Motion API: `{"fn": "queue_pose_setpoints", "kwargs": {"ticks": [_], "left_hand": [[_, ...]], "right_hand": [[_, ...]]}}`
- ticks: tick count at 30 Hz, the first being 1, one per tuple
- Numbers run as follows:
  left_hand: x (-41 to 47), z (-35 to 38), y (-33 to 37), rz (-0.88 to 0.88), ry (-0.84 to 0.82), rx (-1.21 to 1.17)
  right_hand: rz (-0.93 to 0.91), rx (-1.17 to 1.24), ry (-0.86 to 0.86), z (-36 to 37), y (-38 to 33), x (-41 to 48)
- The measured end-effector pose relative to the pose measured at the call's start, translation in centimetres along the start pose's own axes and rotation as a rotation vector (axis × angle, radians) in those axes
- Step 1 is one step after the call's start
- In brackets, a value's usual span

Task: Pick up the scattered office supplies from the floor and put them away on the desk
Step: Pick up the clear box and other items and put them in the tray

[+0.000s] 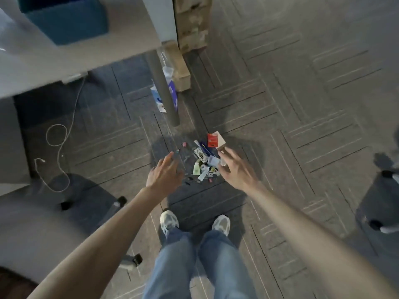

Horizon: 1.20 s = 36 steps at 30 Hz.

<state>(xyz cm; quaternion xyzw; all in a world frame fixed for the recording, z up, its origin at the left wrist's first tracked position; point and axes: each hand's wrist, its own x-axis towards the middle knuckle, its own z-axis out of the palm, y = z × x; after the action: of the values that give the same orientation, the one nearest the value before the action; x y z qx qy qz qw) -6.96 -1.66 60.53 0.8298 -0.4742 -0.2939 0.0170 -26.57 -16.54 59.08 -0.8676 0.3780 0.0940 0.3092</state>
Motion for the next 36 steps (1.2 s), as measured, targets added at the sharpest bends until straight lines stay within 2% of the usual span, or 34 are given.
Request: {"fn": "queue_pose_setpoints", "kwargs": {"ticks": [4,8,12,14,16,18,21,24,28,30,32,34,36], "left_hand": [[8.9,14.1,-4.9,-0.052,-0.083,-0.17],[18.1,28.1,-11.2,-0.016,-0.134,-0.21],[25.9,39.0,-15.2,-0.171,-0.189,-0.397],[28.8,43.8,-16.1,-0.177,-0.175,-0.477],[31.5,47.3,-16.7,-0.134,-0.145,-0.458],[33.8,49.3,-16.7,-0.089,-0.073,-0.399],[36.0,50.7,-15.8,-0.021,0.068,-0.324],[37.0,51.5,-15.1,-0.037,0.115,-0.293],[35.8,51.5,-14.9,-0.151,0.104,-0.403],[35.0,51.8,-15.2,-0.166,0.099,-0.352],[34.5,51.8,-15.3,-0.16,0.092,-0.321],[34.4,51.7,-15.4,-0.142,0.078,-0.296],[34.3,51.6,-15.5,-0.122,0.043,-0.238]], "right_hand": [[-0.012,-0.049,0.001,12.0,6.5,8.2],[-0.117,-0.084,-0.012,25.8,13.7,16.5],[-0.179,-0.171,-0.08,38.3,20.2,22.2],[-0.249,-0.23,-0.061,43.0,22.6,23.8],[-0.215,-0.224,-0.075,46.1,24.5,25.3],[-0.244,-0.2,-0.054,47.5,25.6,26.4],[-0.388,-0.118,0.126,48.0,27.0,27.0],[-0.457,-0.122,0.228,47.1,28.0,26.5],[-0.294,-0.138,0.319,45.4,28.6,26.1],[-0.128,-0.082,0.301,44.7,28.5,26.7],[-0.006,-0.063,0.189,44.1,28.4,27.5],[0.058,-0.116,0.059,43.8,28.5,28.7],[0.078,-0.158,0.005,43.8,28.7,29.6]]}}
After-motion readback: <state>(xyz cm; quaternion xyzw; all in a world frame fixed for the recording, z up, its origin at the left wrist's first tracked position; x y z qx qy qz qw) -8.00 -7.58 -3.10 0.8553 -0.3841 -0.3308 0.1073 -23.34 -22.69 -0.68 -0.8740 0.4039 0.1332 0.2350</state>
